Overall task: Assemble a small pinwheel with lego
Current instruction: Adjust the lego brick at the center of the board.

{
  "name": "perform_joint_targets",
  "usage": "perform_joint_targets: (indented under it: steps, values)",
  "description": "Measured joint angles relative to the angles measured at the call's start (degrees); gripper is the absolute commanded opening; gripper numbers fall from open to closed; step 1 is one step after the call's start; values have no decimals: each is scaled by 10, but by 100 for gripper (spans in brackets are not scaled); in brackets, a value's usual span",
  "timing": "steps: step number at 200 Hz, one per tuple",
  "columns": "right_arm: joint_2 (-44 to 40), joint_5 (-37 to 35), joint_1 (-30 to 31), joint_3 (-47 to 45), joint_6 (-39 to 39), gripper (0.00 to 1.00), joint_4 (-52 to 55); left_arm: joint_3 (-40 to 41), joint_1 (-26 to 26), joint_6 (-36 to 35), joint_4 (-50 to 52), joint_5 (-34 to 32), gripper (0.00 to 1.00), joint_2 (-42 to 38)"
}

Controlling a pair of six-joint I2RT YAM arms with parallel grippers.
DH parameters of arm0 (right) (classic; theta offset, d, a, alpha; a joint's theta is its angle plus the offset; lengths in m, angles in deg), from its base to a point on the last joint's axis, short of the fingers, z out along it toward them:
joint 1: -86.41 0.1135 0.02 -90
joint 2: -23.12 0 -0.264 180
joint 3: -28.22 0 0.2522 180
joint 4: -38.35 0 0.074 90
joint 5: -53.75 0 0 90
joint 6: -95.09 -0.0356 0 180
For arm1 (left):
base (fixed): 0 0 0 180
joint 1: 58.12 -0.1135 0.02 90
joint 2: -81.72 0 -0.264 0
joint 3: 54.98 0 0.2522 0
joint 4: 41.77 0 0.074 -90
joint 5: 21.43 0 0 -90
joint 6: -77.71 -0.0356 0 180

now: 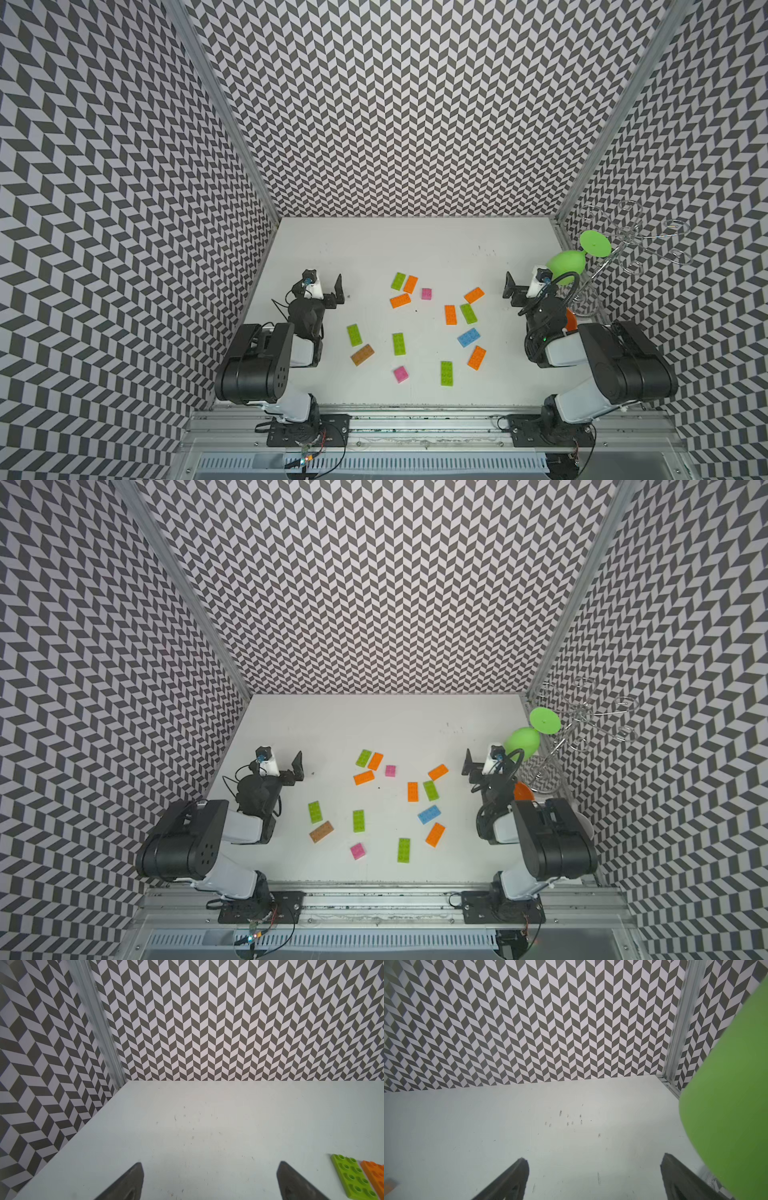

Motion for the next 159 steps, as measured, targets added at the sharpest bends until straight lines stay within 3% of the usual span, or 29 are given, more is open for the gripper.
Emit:
perform_joint_targets:
  steps: [109,135,159]
  values:
    - [1,0,0,0,0,99,0,-1,-3,0,-1,12,100,0]
    - [-6,7,0,0,2,99,9,10,18,-1,-2,-39,100,-14]
    - [-78,17,1,5,7,99,82,25,75,-10,46,-125,100,-110]
